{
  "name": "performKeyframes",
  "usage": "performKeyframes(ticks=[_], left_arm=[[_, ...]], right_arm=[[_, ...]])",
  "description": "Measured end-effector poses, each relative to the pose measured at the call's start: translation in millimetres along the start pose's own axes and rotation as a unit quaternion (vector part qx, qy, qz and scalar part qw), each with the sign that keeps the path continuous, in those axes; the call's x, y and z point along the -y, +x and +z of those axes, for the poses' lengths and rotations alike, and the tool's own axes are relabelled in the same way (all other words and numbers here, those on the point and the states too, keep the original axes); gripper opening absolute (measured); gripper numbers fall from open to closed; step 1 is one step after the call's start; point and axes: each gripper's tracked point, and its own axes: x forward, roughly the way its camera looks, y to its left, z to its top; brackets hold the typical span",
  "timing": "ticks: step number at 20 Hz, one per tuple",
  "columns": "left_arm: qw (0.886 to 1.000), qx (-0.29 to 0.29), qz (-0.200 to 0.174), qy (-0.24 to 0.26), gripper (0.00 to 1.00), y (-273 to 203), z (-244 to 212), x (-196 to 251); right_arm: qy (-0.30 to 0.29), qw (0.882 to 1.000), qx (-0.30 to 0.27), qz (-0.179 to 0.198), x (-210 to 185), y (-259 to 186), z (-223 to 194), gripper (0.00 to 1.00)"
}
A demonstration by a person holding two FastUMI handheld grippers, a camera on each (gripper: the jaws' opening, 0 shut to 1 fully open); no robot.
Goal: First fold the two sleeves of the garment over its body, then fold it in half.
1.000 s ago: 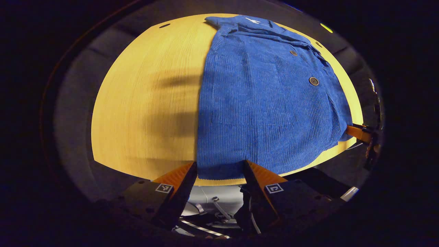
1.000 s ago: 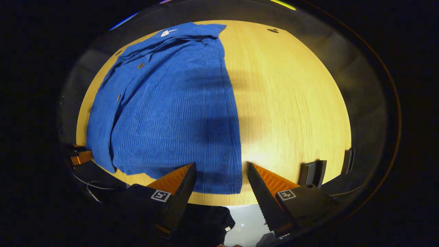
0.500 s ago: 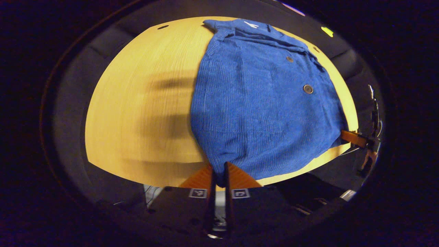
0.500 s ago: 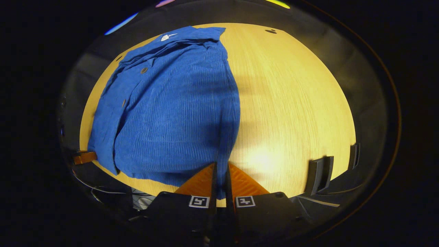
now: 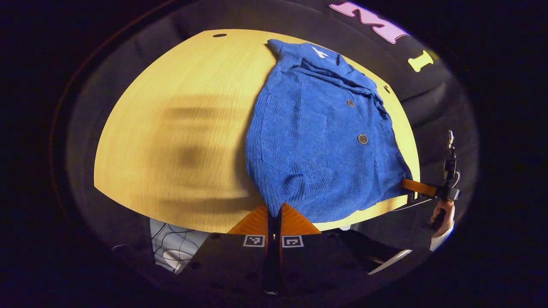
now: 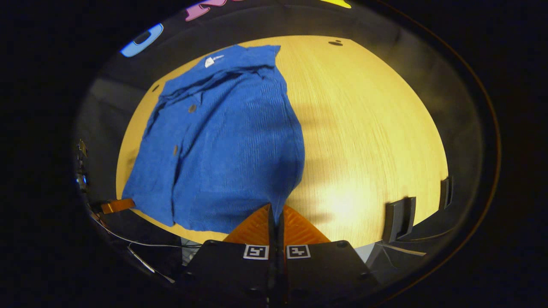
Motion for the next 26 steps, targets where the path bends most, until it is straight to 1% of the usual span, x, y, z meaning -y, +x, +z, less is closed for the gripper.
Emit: performKeyframes(ticks=[3,7,10,14,16,17,19,20,21,23,24,25,26], left_arm=[[0.999,0.040,-0.024,0.013,0.00,-33,36,12],[0.992,0.108,-0.036,0.053,0.00,-87,97,23],[0.984,0.154,-0.044,0.077,0.00,-128,141,29],[0.969,0.213,-0.029,0.126,0.00,-175,196,42],[0.957,0.245,-0.020,0.154,0.00,-185,230,55],[0.951,0.262,-0.014,0.163,0.00,-184,251,61],[0.945,0.289,-0.007,0.154,0.00,-188,293,70],[0.942,0.301,-0.009,0.146,0.00,-186,316,75],[0.941,0.310,-0.008,0.139,0.00,-178,337,74],[0.948,0.297,0.000,0.117,0.00,-147,375,67],[0.952,0.288,0.012,0.106,0.00,-128,394,58],[0.958,0.269,0.025,0.095,0.00,-103,408,45],[0.965,0.248,0.033,0.083,0.00,-79,418,36]], right_arm=[[-0.009,0.999,0.051,0.012,-17,-40,43,0.02],[-0.065,0.989,0.133,0.005,-39,-95,104,0.01],[-0.098,0.977,0.187,-0.005,-55,-128,149,0.01],[-0.115,0.960,0.254,-0.009,-81,-164,211,0.01],[-0.123,0.949,0.288,-0.014,-93,-180,250,0.01],[-0.128,0.944,0.304,-0.015,-101,-187,271,0.01],[-0.136,0.932,0.334,-0.019,-111,-197,316,0.00],[-0.137,0.929,0.342,-0.023,-112,-194,337,0.00],[-0.137,0.929,0.343,-0.027,-113,-186,359,0.01],[-0.129,0.933,0.335,-0.035,-106,-152,400,0.01],[-0.127,0.936,0.327,-0.042,-99,-129,416,0.01],[-0.128,0.940,0.311,-0.051,-88,-100,431,0.01],[-0.129,0.948,0.286,-0.058,-78,-67,437,0.01]])
